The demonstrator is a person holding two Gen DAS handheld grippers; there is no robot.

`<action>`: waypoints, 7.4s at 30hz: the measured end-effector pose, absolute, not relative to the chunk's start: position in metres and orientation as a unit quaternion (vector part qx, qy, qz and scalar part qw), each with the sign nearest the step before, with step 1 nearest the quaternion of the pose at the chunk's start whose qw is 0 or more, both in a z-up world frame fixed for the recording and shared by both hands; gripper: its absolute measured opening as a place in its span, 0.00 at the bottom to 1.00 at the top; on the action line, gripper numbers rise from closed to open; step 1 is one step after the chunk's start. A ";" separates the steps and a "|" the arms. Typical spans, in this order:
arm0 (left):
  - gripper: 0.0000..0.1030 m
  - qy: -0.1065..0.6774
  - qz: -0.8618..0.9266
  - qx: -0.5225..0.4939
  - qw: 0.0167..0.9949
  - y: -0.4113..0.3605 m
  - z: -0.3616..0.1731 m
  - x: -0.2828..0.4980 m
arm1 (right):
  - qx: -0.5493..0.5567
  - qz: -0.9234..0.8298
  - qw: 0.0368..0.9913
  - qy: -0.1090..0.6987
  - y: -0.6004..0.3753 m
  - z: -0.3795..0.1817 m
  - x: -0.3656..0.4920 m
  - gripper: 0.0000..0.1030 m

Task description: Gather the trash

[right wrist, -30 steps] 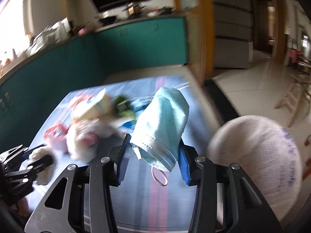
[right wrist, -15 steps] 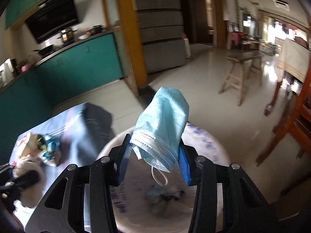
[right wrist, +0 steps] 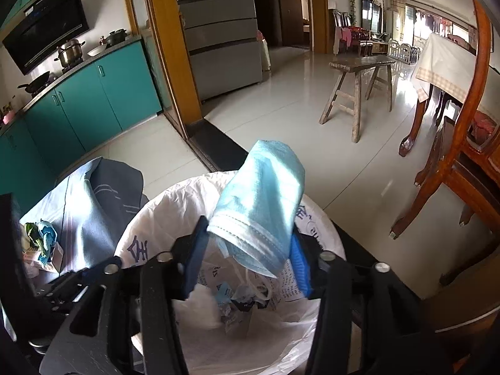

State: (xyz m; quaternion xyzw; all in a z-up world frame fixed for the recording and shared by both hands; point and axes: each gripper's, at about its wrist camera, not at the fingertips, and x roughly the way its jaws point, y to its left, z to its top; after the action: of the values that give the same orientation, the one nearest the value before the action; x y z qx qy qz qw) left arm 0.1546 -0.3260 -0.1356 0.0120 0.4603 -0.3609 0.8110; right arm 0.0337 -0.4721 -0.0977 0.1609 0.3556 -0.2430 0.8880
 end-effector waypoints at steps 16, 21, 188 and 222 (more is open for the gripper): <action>0.91 0.249 -0.040 0.078 0.965 -0.066 -0.063 0.137 | 0.096 -0.041 0.955 0.279 -0.346 -0.060 0.070 0.85; 0.91 0.249 0.023 -0.002 0.968 0.007 -0.076 0.155 | 0.050 0.072 0.947 0.309 -0.264 -0.063 0.135 0.68; 0.60 0.341 -0.070 0.016 0.937 0.012 -0.120 0.128 | -0.009 0.108 0.895 0.434 -0.177 -0.154 0.137 0.17; 0.60 0.458 -0.430 0.024 0.778 -0.307 -0.130 0.111 | 0.176 -0.137 0.923 0.314 -0.454 -0.082 0.017 0.11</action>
State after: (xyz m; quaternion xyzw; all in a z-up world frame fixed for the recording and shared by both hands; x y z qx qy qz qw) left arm 0.1106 -0.3074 -0.1299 0.0235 0.4581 -0.4298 0.7777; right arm 0.0173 -0.4544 -0.0815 0.1762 0.3135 -0.1372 0.9230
